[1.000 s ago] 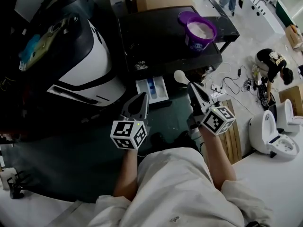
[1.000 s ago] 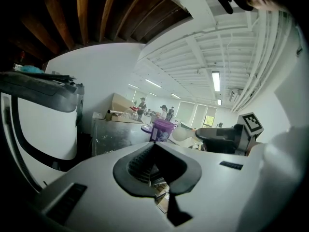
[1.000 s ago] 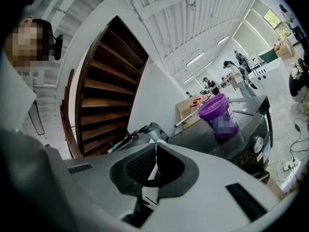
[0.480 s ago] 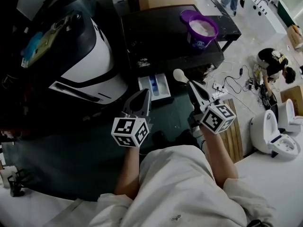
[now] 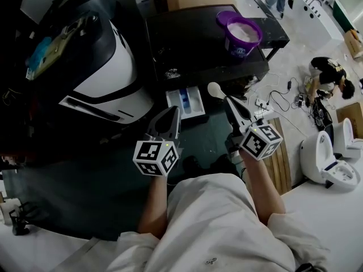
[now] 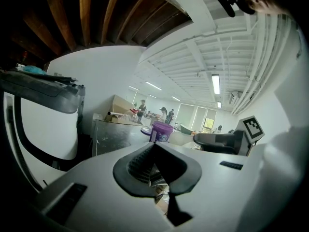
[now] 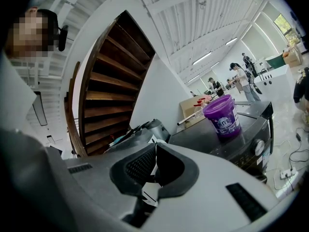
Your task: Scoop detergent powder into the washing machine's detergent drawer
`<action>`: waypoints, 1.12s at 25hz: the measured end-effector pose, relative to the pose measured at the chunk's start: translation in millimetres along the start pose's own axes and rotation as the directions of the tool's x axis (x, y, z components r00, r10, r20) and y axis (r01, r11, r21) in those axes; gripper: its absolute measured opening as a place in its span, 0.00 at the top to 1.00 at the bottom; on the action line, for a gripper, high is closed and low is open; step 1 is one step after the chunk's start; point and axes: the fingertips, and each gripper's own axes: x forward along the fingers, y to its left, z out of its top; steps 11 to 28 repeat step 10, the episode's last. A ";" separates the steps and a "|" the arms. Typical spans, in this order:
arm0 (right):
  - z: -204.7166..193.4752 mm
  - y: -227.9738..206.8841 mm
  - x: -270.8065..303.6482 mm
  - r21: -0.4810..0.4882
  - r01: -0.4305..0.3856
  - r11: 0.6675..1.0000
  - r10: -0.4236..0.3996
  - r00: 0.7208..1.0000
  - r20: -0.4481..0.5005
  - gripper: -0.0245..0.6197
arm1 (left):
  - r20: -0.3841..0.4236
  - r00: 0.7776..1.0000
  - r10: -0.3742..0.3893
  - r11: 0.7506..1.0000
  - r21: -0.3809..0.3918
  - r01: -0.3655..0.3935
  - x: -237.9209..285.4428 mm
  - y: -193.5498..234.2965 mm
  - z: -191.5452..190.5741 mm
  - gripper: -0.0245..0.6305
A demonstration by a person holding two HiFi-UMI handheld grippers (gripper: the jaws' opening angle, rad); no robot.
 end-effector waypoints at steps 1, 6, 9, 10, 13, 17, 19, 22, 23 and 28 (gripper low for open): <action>-0.1 -0.4 -0.1 0.000 0.001 1.000 -0.001 1.000 -0.001 0.95 | 0.000 1.000 0.001 1.000 -0.001 -0.001 -0.1 0.4 -0.4 0.94; 0.2 -0.8 -1.0 -0.005 0.002 1.000 -0.002 1.000 -0.008 0.95 | 0.002 1.000 0.001 1.000 -0.006 -0.001 0.4 -0.4 -1.7 0.94; -1.0 -1.0 -0.9 -0.007 0.003 1.000 -0.003 1.000 -0.013 0.95 | 0.003 1.000 0.002 1.000 -0.011 -0.002 0.8 0.2 -2.5 0.94; -1.4 -1.0 -0.8 -0.007 0.003 1.000 -0.003 1.000 -0.015 0.95 | 0.004 1.000 0.003 1.000 -0.013 -0.003 0.9 0.6 -2.7 0.94; -1.4 -1.0 -0.8 -0.007 0.003 1.000 -0.003 1.000 -0.015 0.95 | 0.004 1.000 0.003 1.000 -0.013 -0.003 0.9 0.6 -2.7 0.94; -1.4 -1.0 -0.8 -0.007 0.003 1.000 -0.003 1.000 -0.015 0.95 | 0.004 1.000 0.003 1.000 -0.013 -0.003 0.9 0.6 -2.7 0.94; -1.4 -1.0 -0.8 -0.007 0.003 1.000 -0.003 1.000 -0.015 0.95 | 0.004 1.000 0.003 1.000 -0.013 -0.003 0.9 0.6 -2.7 0.94; -1.4 -1.0 -0.8 -0.007 0.003 1.000 -0.003 1.000 -0.015 0.95 | 0.004 1.000 0.003 1.000 -0.013 -0.003 0.9 0.6 -2.7 0.94; -1.4 -1.0 -0.8 -0.007 0.003 1.000 -0.003 1.000 -0.015 0.95 | 0.004 1.000 0.003 1.000 -0.013 -0.003 0.9 0.6 -2.7 0.94; -1.4 -1.0 -0.8 -0.007 0.003 1.000 -0.003 1.000 -0.015 0.95 | 0.004 1.000 0.003 1.000 -0.013 -0.003 0.9 0.6 -2.7 0.94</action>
